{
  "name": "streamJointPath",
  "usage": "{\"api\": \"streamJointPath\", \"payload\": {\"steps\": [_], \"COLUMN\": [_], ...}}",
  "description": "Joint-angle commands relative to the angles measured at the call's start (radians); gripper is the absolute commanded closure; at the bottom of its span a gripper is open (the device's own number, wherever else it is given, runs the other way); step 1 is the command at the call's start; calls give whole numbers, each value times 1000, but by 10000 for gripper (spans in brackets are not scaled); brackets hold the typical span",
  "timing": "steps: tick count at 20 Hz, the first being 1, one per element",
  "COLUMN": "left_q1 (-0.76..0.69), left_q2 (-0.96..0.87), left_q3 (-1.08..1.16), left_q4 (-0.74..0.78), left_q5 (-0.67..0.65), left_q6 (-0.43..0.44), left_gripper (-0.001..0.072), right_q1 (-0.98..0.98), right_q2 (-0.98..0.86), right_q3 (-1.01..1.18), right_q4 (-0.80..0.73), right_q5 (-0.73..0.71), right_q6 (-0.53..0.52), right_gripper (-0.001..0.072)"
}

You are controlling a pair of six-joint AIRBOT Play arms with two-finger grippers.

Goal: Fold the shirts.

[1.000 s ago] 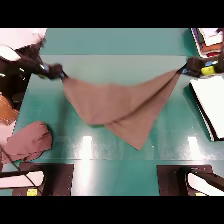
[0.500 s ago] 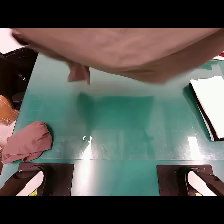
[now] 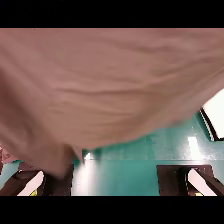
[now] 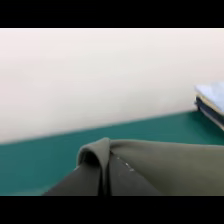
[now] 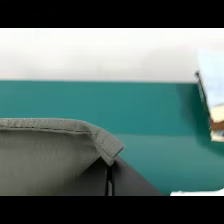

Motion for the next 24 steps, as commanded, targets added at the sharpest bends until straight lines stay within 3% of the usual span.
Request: {"api": "streamJointPath", "payload": {"steps": [1, 8, 13, 14, 15, 16, 19, 21, 24], "left_q1": [0, 0, 1, 1, 1, 8, 53, 92, 123], "left_q2": [-138, -540, -687, -687, -686, -684, -649, -600, -469], "left_q3": [-126, -391, -391, -391, -384, -369, -327, -354, -562], "left_q4": [5, 0, 21, 28, 28, 27, 26, 48, 117], "left_q5": [-88, -27, 96, 104, 101, 75, -106, -210, -235], "left_q6": [-30, -8, 11, 11, 10, 5, 3, 27, 26], "left_gripper": [680, 679, 678, 604, 316, 119, 120, 120, 120], "right_q1": [89, 265, 275, 274, 263, 248, 187, 153, 107], "right_q2": [-117, -586, -735, -737, -734, -729, -683, -602, -432], "right_q3": [-90, -210, -209, -209, -209, -203, -191, -266, -493], "right_q4": [-21, -108, -100, -93, -69, -30, 101, 108, 109], "right_q5": [2, -5, -78, -80, -80, -72, 29, 64, 39], "right_q6": [0, 0, 1, 1, 2, 1, -43, -63, -86], "right_gripper": [696, 696, 693, 636, 433, 333, 334, 334, 334]}}
